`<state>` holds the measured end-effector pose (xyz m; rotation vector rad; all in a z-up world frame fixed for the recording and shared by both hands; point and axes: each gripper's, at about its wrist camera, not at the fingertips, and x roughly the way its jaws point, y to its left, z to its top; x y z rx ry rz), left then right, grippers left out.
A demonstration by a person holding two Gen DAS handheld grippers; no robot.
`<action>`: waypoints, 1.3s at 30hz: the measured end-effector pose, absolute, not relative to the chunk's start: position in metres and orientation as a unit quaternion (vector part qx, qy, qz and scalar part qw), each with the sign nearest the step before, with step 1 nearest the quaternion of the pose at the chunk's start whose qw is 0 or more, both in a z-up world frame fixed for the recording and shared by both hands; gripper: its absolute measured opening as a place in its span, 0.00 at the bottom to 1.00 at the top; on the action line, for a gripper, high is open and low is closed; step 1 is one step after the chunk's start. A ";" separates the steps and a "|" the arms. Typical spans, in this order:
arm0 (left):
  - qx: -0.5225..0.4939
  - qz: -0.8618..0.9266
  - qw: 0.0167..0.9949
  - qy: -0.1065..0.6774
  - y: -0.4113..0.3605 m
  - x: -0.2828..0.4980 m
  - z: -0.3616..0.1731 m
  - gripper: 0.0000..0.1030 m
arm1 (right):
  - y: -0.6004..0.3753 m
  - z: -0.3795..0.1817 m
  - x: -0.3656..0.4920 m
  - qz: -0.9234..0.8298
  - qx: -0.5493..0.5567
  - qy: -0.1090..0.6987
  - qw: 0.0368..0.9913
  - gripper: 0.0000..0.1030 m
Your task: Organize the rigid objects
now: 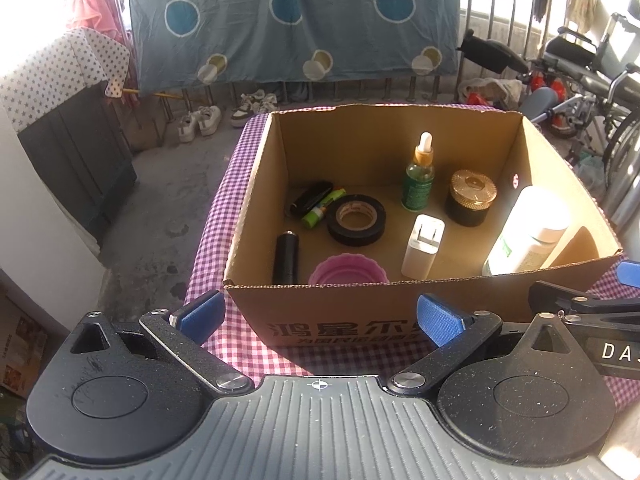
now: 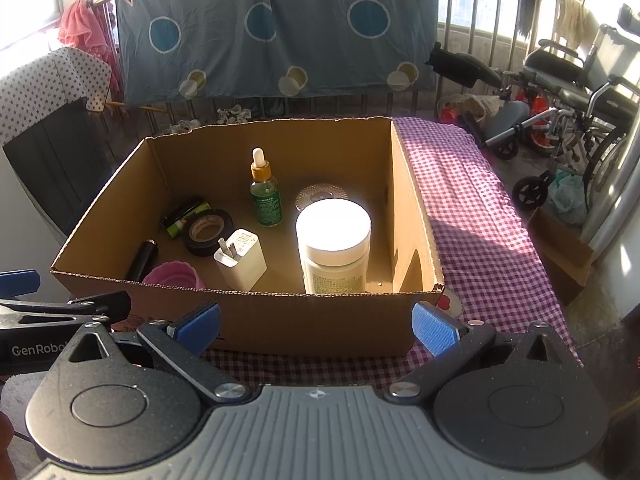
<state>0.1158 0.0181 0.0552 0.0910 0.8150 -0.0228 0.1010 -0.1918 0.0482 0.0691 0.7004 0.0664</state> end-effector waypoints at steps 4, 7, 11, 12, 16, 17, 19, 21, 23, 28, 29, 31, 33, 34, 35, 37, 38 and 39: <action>0.043 -0.010 0.917 0.396 0.020 0.115 0.056 0.99 | -0.192 0.049 0.102 0.035 0.034 0.344 0.938 1.00; 0.044 -0.007 0.918 0.395 0.020 0.114 0.056 0.99 | -0.191 0.049 0.102 0.036 0.033 0.343 0.938 1.00; 0.046 -0.005 0.919 0.393 0.021 0.113 0.057 0.99 | -0.190 0.049 0.102 0.037 0.034 0.343 0.938 1.00; 0.047 -0.004 0.919 0.392 0.021 0.113 0.057 0.99 | -0.190 0.049 0.102 0.037 0.034 0.343 0.938 1.00; 0.047 -0.004 0.919 0.392 0.021 0.113 0.058 0.99 | -0.189 0.050 0.100 0.037 0.032 0.342 0.939 1.00; 0.046 -0.004 0.919 0.392 0.021 0.113 0.058 0.99 | -0.189 0.050 0.100 0.037 0.031 0.342 0.939 1.00; 0.046 -0.004 0.919 0.392 0.021 0.112 0.058 0.99 | -0.188 0.050 0.100 0.036 0.031 0.341 0.939 1.00; 0.046 -0.004 0.919 0.392 0.021 0.112 0.058 0.99 | -0.189 0.051 0.099 0.036 0.030 0.341 0.939 1.00; 0.046 -0.004 0.919 0.391 0.021 0.112 0.058 0.99 | -0.189 0.050 0.099 0.037 0.031 0.341 0.939 1.00; 0.045 -0.003 0.918 0.393 0.021 0.112 0.058 0.99 | -0.188 0.051 0.098 0.037 0.029 0.341 0.939 1.00; 0.044 -0.003 0.918 0.393 0.021 0.112 0.058 0.99 | -0.188 0.051 0.098 0.037 0.029 0.341 0.939 1.00; 0.044 -0.002 0.918 0.394 0.021 0.111 0.059 0.99 | -0.187 0.051 0.098 0.038 0.029 0.342 0.938 1.00; 0.043 -0.001 0.918 0.394 0.021 0.111 0.059 0.99 | -0.187 0.051 0.098 0.038 0.029 0.342 0.938 1.00; 0.043 -0.001 0.918 0.394 0.021 0.110 0.059 0.99 | -0.187 0.052 0.098 0.038 0.028 0.342 0.939 1.00; 0.044 -0.001 0.918 0.394 0.021 0.111 0.059 0.99 | -0.187 0.052 0.099 0.038 0.028 0.342 0.938 1.00; 0.044 -0.001 0.918 0.394 0.021 0.111 0.059 0.99 | -0.187 0.051 0.099 0.038 0.028 0.342 0.939 1.00; 0.043 -0.001 0.918 0.394 0.021 0.111 0.059 0.99 | -0.187 0.051 0.099 0.038 0.027 0.342 0.939 1.00; 0.043 -0.001 0.918 0.394 0.021 0.111 0.059 0.99 | -0.187 0.051 0.099 0.038 0.028 0.342 0.938 1.00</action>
